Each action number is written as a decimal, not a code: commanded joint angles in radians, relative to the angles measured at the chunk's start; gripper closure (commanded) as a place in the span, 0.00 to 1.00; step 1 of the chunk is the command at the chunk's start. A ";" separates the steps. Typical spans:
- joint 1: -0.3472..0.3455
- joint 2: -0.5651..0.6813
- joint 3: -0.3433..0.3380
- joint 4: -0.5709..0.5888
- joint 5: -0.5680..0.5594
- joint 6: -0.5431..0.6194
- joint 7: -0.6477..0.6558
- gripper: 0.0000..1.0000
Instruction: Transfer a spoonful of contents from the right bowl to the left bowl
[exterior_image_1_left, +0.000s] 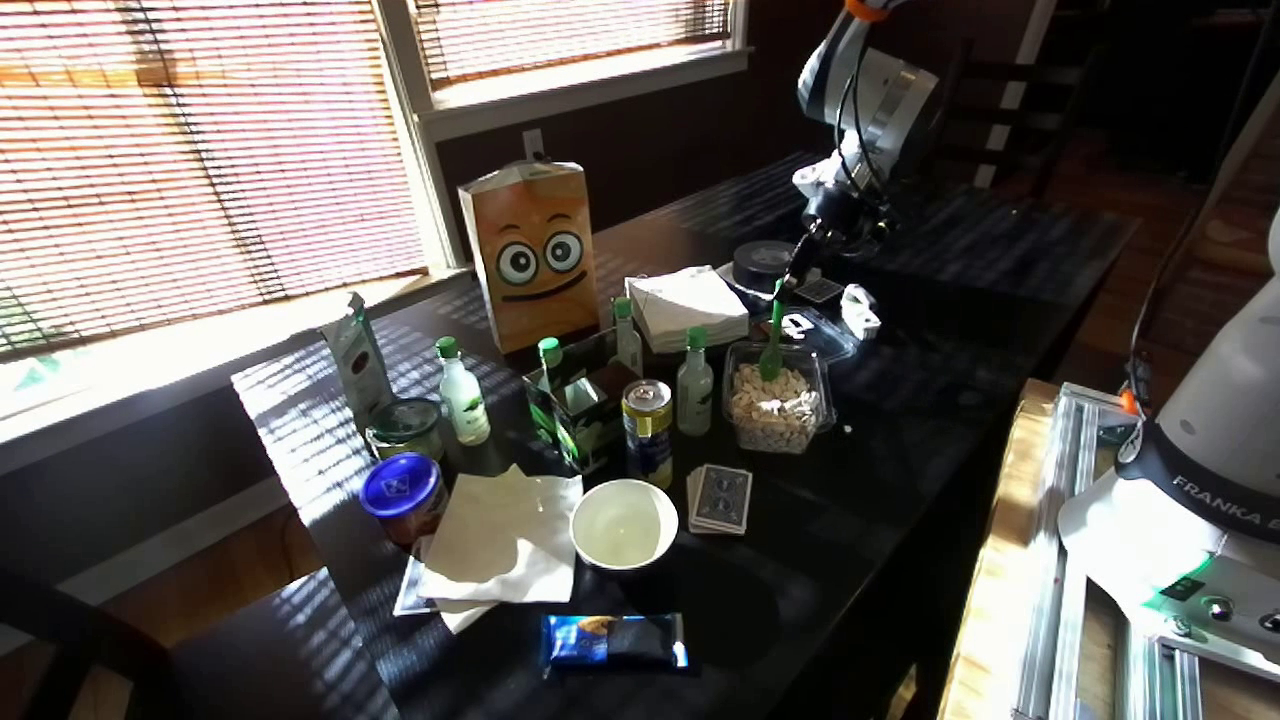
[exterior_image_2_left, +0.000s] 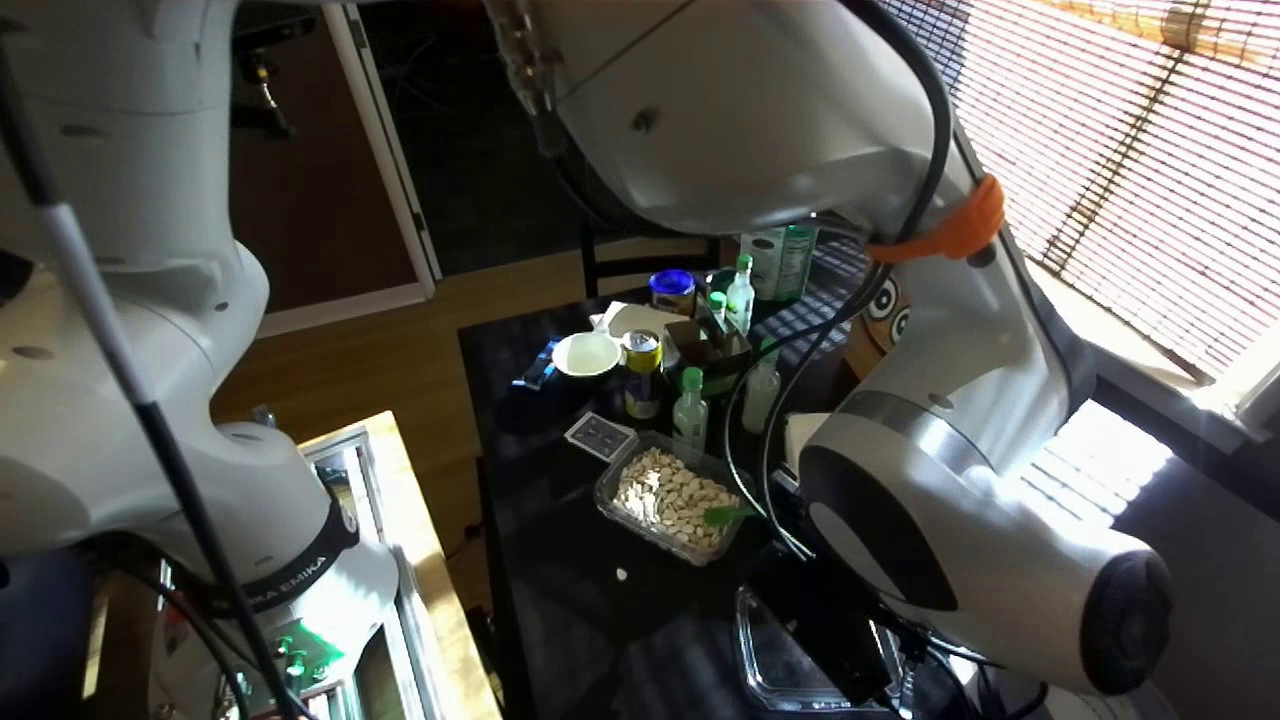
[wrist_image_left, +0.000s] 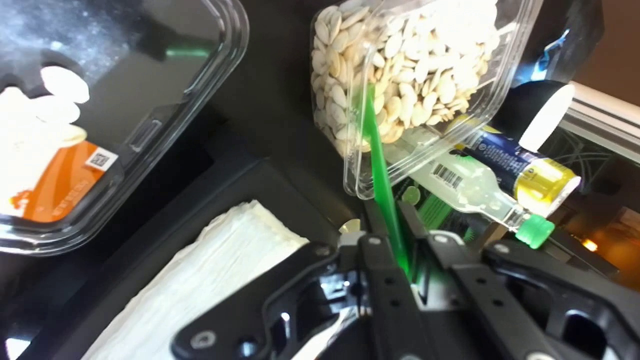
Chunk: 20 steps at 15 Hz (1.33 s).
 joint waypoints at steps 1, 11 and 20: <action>0.025 -0.066 -0.003 -0.080 0.017 0.160 -0.024 0.97; 0.040 -0.108 0.024 -0.129 0.019 0.237 0.014 0.97; 0.032 0.065 0.045 0.002 -0.006 0.063 0.202 0.97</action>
